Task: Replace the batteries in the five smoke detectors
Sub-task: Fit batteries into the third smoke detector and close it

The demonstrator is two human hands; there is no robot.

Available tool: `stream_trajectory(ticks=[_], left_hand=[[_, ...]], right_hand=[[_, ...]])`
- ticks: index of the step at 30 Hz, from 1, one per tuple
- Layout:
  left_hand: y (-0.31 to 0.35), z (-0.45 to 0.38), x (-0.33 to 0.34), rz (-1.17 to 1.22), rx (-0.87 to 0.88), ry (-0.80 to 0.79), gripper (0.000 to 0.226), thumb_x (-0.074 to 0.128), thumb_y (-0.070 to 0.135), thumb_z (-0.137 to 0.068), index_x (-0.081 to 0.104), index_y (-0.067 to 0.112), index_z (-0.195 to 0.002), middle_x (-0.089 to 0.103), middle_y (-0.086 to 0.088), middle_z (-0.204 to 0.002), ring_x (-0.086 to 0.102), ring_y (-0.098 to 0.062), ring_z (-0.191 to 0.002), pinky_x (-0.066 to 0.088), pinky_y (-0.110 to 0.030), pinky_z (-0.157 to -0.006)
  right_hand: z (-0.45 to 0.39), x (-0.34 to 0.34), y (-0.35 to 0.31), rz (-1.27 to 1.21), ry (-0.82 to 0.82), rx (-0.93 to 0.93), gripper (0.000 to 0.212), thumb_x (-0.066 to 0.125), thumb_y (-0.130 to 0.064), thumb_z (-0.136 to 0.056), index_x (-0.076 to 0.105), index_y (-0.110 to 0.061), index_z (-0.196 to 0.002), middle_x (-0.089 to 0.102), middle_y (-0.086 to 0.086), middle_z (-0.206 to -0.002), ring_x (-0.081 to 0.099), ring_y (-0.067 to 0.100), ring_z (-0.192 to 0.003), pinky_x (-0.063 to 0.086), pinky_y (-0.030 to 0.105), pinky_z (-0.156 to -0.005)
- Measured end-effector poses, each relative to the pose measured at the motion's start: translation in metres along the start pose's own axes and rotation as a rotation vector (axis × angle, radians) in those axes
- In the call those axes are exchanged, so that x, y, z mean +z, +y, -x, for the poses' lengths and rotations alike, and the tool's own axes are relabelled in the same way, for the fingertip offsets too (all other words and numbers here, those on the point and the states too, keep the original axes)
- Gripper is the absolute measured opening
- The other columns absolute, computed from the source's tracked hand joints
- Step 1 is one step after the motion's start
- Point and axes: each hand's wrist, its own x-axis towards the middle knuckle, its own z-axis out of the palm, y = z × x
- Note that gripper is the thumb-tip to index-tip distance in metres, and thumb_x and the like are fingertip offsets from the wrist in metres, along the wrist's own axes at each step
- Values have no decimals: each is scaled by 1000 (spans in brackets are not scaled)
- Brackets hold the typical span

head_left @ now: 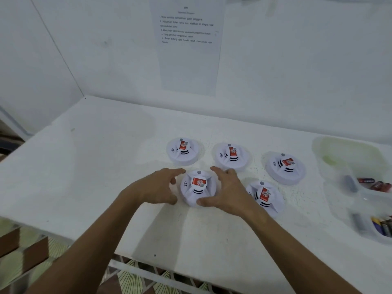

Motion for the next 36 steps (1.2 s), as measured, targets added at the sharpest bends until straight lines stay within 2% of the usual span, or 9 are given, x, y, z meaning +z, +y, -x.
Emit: stream_trajectory(ticks=[3, 7, 10, 12, 17, 22, 26, 30, 36], left_hand=[[-1, -1, -25, -79, -40, 118, 76, 68, 23, -84, 30, 31, -149, 49, -2, -129, 53, -13, -97, 40, -20, -81], [2, -15, -52, -59, -30, 276, 68, 70, 28, -83, 41, 22, -143, 50, -2, -118, 52, -21, -109, 40, -23, -86], [5, -33, -63, -104, 50, 291, 41, 68, 30, -69, 58, 5, -99, 54, 1, -83, 55, -27, -83, 36, -24, -70], [0, -47, -64, -139, 33, 260, 35, 77, 25, -67, 56, 6, -89, 59, -5, -83, 57, -25, -77, 36, -22, -64], [-7, -62, -56, -87, -5, 198, 52, 87, 23, -65, 57, 11, -105, 63, -5, -103, 58, -23, -96, 48, -31, -81], [-9, -68, -51, -35, -86, 233, 64, 87, 26, -67, 56, 10, -120, 60, -8, -114, 56, -24, -104, 47, -33, -90], [-7, -60, -49, 59, -93, 307, 78, 91, 25, -62, 52, 12, -128, 57, -6, -119, 55, -18, -99, 45, -26, -82], [16, -44, -51, 150, 0, 358, 92, 90, 27, -64, 41, 19, -141, 52, 5, -128, 54, -13, -108, 43, -22, -83], [105, -24, -37, 239, 265, 446, 102, 89, 30, -65, 26, 34, -145, 51, 23, -123, 54, -3, -107, 45, -14, -82]], right_hand=[[-14, -20, -14, 24, 64, -36, 88, 80, -42, -78, 34, -22, -150, 34, 6, -144, 31, 23, -137, 34, 36, -108], [-61, -27, -28, 60, 68, -101, 70, 76, -32, -82, 45, -19, -143, 46, 5, -141, 38, 23, -134, 33, 31, -103], [-104, -19, -34, 212, 27, -132, 46, 74, -36, -80, 56, -20, -120, 56, 1, -119, 47, 21, -116, 40, 38, -104], [-127, -13, -36, 350, -6, -159, 35, 72, -40, -79, 50, -21, -98, 52, -4, -97, 46, 17, -96, 44, 40, -100], [-160, -3, -20, 308, -97, -78, 112, 69, -74, -40, 48, -12, -131, 56, 8, -123, 52, 29, -117, 46, 40, -96], [-153, -9, -28, 262, -133, -83, 100, 91, -44, -58, 46, -7, -138, 52, 11, -131, 45, 27, -123, 38, 33, -101], [-141, -17, -28, 224, -103, -89, 95, 80, -64, -38, 55, -11, -113, 59, 7, -110, 50, 22, -104, 42, 30, -87], [-103, -51, -29, 159, -56, -168, 121, 91, -49, -52, 29, -22, -152, 44, 4, -137, 40, 20, -128, 40, 34, -101], [-29, -123, -5, 133, 9, -169, 112, 89, -40, -66, 19, -35, -154, 38, -5, -121, 43, 14, -113, 42, 26, -91]])
